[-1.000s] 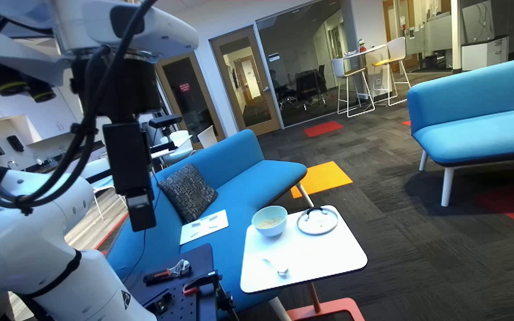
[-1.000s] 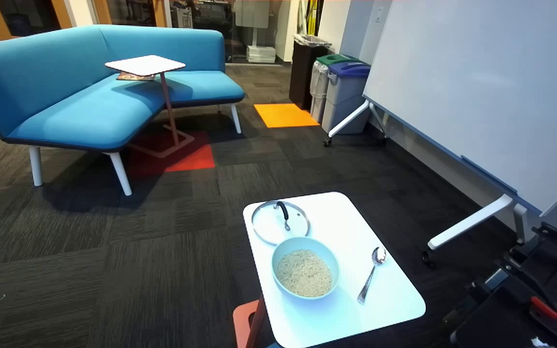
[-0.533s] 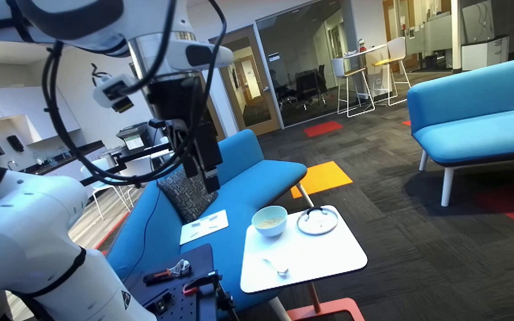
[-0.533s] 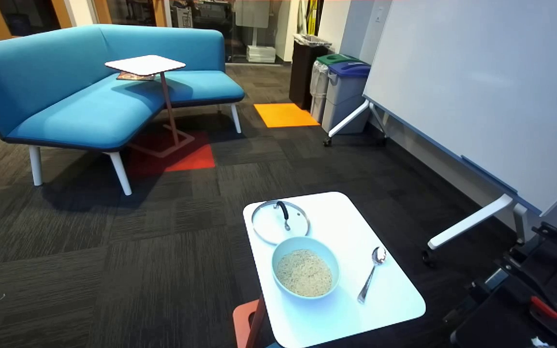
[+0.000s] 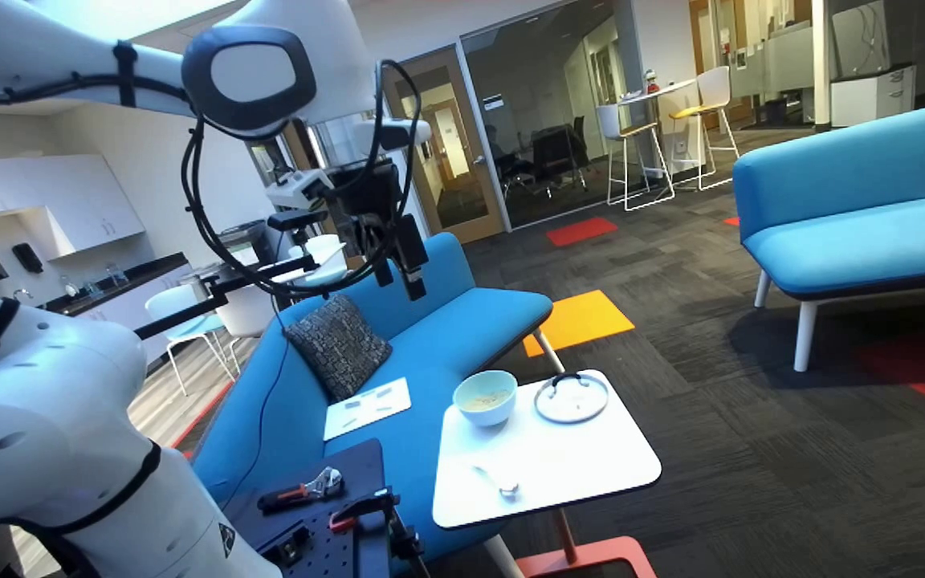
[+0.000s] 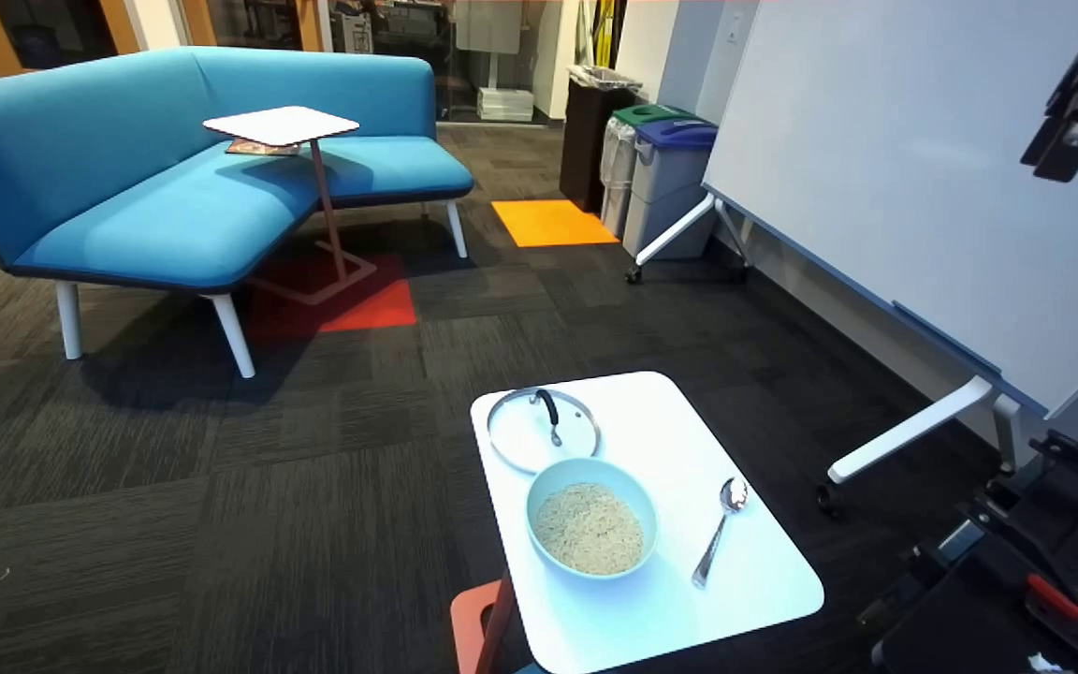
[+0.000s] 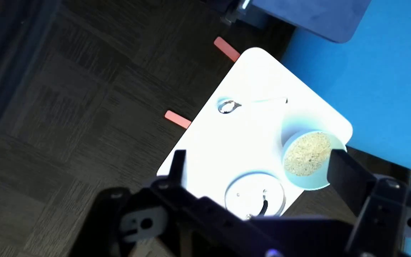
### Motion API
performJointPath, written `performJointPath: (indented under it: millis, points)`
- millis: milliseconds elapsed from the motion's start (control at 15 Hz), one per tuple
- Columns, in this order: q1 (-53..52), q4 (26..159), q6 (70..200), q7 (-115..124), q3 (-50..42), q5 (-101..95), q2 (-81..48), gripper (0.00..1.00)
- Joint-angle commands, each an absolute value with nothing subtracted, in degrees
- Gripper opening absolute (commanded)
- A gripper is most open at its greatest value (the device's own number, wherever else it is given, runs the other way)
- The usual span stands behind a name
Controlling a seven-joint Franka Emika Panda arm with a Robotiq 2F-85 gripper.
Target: Move the blue bowl to the back right side of the table.
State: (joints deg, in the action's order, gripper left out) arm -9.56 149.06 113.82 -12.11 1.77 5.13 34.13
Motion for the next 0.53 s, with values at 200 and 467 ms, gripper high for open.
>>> performJointPath:
  millis: [200, 467]
  points:
    - [-10.7, 149.2, 118.7, -5.3, 7.0, 5.1, 32.0, 1.00]
    - [-10.4, 149.2, 118.6, -5.6, 5.9, 5.2, 32.0, 1.00]
